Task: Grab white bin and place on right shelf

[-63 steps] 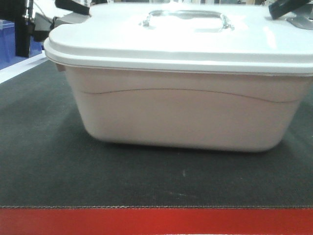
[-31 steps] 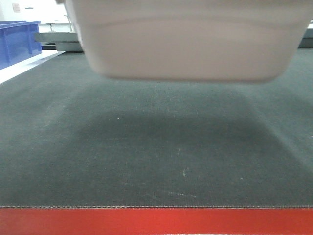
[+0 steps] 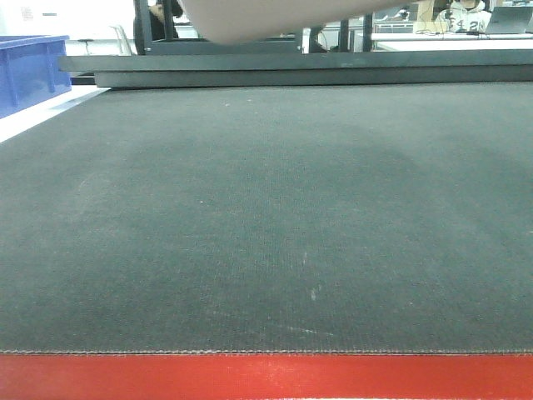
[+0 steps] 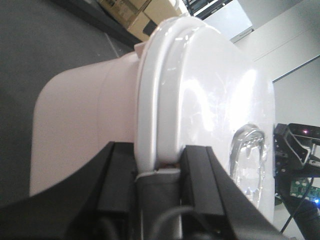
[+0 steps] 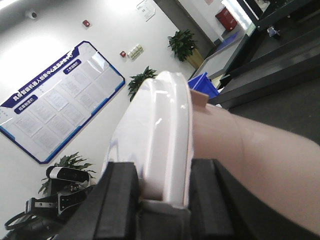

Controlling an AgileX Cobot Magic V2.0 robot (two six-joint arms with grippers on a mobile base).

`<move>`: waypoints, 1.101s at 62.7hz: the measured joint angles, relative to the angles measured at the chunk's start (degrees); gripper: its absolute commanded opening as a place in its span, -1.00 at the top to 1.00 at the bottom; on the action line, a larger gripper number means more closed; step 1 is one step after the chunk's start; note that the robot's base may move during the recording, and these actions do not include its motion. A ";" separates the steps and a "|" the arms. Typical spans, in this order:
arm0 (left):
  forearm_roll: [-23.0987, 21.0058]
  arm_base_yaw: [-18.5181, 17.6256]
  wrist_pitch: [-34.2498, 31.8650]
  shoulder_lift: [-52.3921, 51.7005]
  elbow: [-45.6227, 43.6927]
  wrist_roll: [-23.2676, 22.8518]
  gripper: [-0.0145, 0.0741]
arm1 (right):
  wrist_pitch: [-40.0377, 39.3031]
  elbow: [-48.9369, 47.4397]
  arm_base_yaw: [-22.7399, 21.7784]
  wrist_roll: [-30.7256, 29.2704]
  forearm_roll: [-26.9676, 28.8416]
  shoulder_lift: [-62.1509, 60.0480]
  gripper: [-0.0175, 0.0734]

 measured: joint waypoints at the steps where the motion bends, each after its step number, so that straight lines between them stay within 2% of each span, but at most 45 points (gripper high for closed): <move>1: -0.15 0.00 0.00 0.00 -0.20 0.00 0.96 | -0.10 0.00 0.00 0.00 0.19 0.00 0.50; 15: -3.40 0.00 -0.39 0.00 -3.06 0.00 0.96 | -0.45 0.00 -0.04 0.00 1.55 0.00 0.50; 27: -4.12 0.00 -1.02 0.00 -4.81 0.00 0.96 | -0.45 0.00 -0.04 0.00 1.78 0.19 0.50; 51: -2.50 0.00 -1.73 0.00 -6.12 0.10 0.96 | 0.74 -0.08 -0.04 0.10 -3.19 2.04 0.50; 69: -2.09 0.00 -1.73 0.00 -6.12 0.21 0.96 | 1.13 -0.08 -0.04 0.10 -4.12 2.25 0.50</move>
